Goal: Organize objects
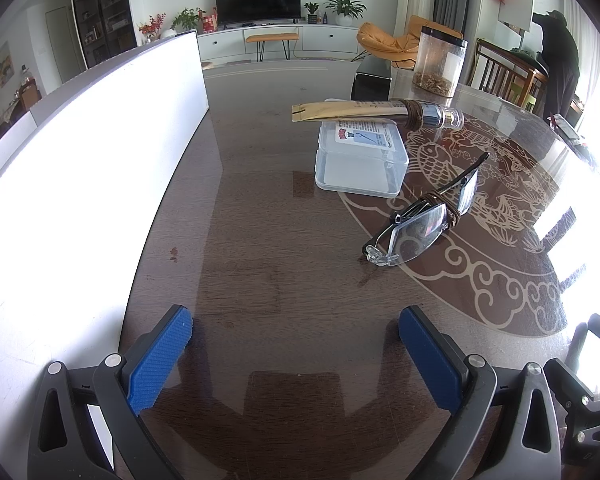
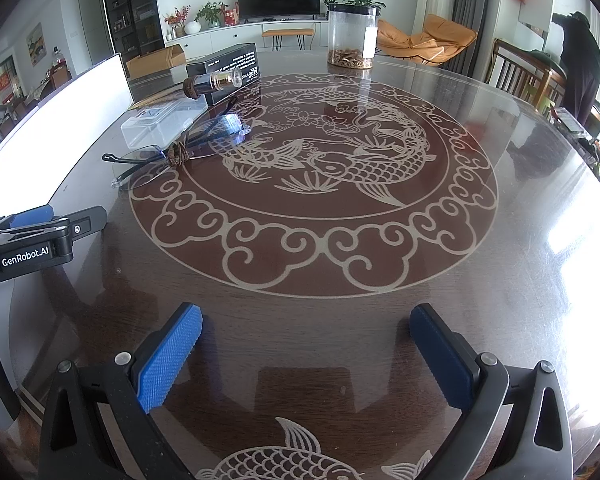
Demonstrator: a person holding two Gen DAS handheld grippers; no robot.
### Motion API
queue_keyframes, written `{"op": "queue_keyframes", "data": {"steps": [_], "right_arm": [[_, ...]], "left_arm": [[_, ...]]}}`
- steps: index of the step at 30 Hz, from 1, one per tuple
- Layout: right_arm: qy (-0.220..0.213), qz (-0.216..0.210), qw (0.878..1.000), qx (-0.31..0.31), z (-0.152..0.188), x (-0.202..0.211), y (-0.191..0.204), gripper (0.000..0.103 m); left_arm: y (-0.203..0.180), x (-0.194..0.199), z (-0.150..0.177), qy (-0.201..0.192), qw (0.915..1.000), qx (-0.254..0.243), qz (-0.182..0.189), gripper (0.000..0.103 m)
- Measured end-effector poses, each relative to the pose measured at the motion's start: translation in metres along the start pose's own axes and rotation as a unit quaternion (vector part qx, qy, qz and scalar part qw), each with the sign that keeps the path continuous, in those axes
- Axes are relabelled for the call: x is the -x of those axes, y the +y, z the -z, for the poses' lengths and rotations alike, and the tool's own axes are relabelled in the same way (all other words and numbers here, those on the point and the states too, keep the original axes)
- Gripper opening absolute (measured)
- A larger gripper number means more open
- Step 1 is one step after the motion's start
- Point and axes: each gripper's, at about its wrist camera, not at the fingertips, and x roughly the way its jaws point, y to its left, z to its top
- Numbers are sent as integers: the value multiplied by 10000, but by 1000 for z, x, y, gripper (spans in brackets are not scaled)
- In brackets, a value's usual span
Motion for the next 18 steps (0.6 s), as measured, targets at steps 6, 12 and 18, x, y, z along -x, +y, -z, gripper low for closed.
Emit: {"op": "queue_keyframes", "data": {"steps": [6,12,18], "right_arm": [[0,-5,10000,1,0,0,0,103],[4,-9,10000,4,0,0,0,103],[84,-62,9999,85,-4,-3,-1,103]], "left_arm": [[0,0,0,-1,10000,1,0,103],[0,2,1,127,9997,-167,115,103],[0,19,23,151,9979,-530,347,103]]}}
